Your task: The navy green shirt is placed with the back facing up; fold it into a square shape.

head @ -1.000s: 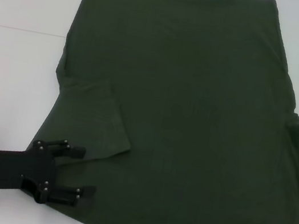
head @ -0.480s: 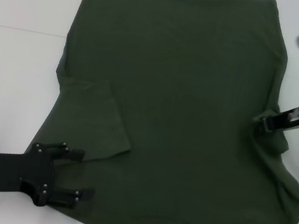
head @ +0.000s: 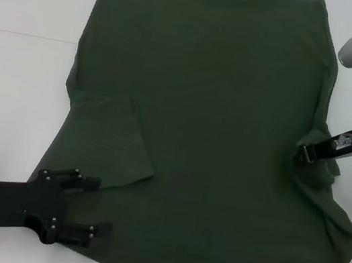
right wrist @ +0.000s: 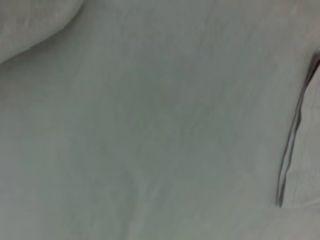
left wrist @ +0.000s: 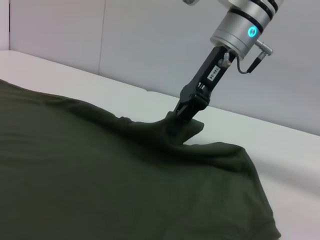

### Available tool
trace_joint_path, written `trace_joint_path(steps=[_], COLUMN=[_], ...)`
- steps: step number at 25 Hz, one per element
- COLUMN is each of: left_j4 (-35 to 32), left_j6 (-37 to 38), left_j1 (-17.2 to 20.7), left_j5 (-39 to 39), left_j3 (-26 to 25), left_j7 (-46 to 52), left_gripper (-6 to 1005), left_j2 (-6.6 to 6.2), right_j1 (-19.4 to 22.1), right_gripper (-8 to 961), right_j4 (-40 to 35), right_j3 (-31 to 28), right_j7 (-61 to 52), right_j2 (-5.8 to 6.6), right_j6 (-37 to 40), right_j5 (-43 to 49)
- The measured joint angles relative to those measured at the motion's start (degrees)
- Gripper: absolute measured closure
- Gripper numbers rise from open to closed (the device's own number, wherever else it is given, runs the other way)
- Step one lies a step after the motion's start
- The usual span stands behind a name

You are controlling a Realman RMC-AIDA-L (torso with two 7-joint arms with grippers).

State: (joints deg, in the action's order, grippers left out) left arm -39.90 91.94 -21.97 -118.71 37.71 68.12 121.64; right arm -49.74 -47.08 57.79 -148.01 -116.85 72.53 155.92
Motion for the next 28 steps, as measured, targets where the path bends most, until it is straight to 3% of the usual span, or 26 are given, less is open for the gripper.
trace_joint_path(steps=[6, 10, 16, 19, 24, 28], left_j4=[0.0, -0.1, 0.0, 0.0, 0.0, 0.0], left_j6=[0.2, 0.2, 0.1, 0.1, 0.2, 0.3], left_j1=[0.0, -0.1, -0.2, -0.1, -0.1, -0.2], left_j5=[0.0, -0.1, -0.1, 0.2, 0.4, 0.4], left_j3=[0.0, 0.0, 0.0, 0.0, -1.0, -1.5], left_j7=[0.1, 0.5, 0.5, 0.6, 0.6, 0.6], left_gripper=[91, 91, 91, 91, 92, 92], left_j2=[0.0, 0.0, 0.03, 0.03, 0.0, 0.03], right_j1=[0.0, 0.9, 4.7, 7.6, 15.9, 22.6], right_gripper=[923, 752, 553, 460, 282, 192], right_j4=[0.1, 0.4, 1.7, 3.7, 10.4, 17.8], right_j3=[-3.4, -7.5, -12.8, -17.0, -26.4, -33.2], right_j7=[-0.1, 0.7, 4.5, 8.3, 15.0, 21.1], right_j2=[0.03, 0.47, 2.35, 3.38, 4.85, 5.12], right_j6=[4.4, 7.0, 8.6, 10.0, 10.6, 10.1], right_j5=[-1.4, -5.5, -16.9, -24.4, -37.0, -44.6])
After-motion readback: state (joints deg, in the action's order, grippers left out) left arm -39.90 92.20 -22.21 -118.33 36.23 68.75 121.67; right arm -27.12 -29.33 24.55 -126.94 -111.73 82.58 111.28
